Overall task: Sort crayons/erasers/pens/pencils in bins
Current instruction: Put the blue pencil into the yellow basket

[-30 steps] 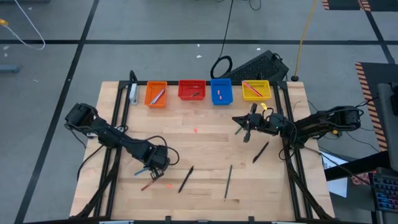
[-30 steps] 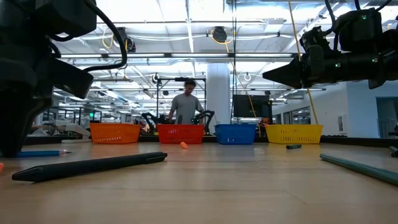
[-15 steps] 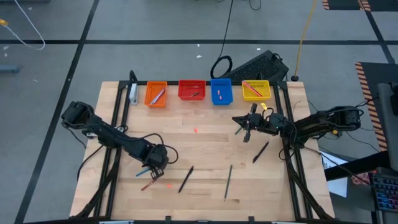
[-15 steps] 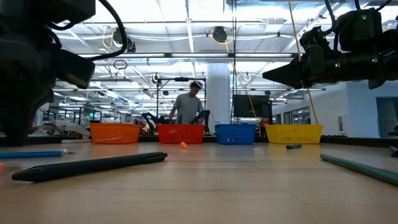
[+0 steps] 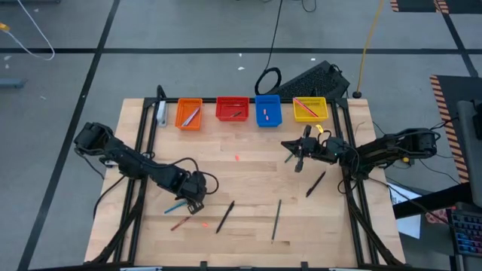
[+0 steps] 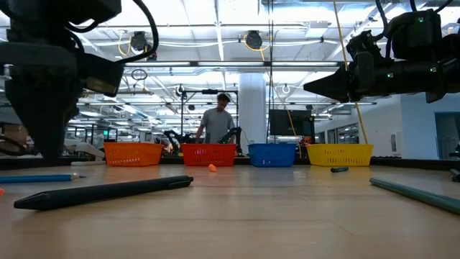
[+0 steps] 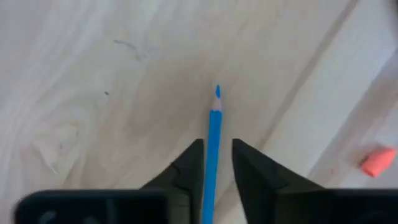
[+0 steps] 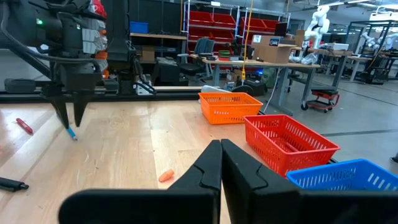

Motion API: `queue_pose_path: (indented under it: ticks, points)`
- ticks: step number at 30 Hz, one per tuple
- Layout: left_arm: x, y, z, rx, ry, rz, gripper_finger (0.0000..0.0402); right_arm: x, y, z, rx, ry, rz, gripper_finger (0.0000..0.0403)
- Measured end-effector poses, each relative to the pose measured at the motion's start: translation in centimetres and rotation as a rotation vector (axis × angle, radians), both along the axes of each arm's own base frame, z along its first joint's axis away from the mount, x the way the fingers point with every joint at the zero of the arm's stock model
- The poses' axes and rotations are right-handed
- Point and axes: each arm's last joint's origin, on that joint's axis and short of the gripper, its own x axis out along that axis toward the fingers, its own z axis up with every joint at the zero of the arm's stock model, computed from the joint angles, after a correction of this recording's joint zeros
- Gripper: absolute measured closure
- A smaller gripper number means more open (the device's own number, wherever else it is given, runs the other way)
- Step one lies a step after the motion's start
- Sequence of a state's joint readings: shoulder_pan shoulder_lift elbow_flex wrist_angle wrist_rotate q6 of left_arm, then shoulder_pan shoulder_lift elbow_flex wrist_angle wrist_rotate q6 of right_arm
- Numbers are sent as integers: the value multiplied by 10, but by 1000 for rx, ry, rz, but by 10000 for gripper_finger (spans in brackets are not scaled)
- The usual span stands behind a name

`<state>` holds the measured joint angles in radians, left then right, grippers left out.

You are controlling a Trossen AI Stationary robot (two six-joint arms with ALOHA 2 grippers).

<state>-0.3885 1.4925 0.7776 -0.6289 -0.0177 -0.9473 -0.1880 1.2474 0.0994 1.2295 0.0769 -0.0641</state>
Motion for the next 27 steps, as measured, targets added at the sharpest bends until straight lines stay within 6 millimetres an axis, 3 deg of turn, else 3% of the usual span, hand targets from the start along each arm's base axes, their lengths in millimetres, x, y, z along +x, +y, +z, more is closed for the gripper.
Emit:
queue_pose_path:
  ticks: [6,13,21,27]
  points:
    - [3,6,0,29,-17,0,259,0,0,0,0,0,0,403]
    - [7,9,1,25,-46,-26,272,0,0,0,0,0,0,403]
    - [12,7,-17,39,20,-52,273,0,0,0,0,-1,0,403]
    - [13,7,-19,47,27,-50,273,0,0,0,1,5,0,403]
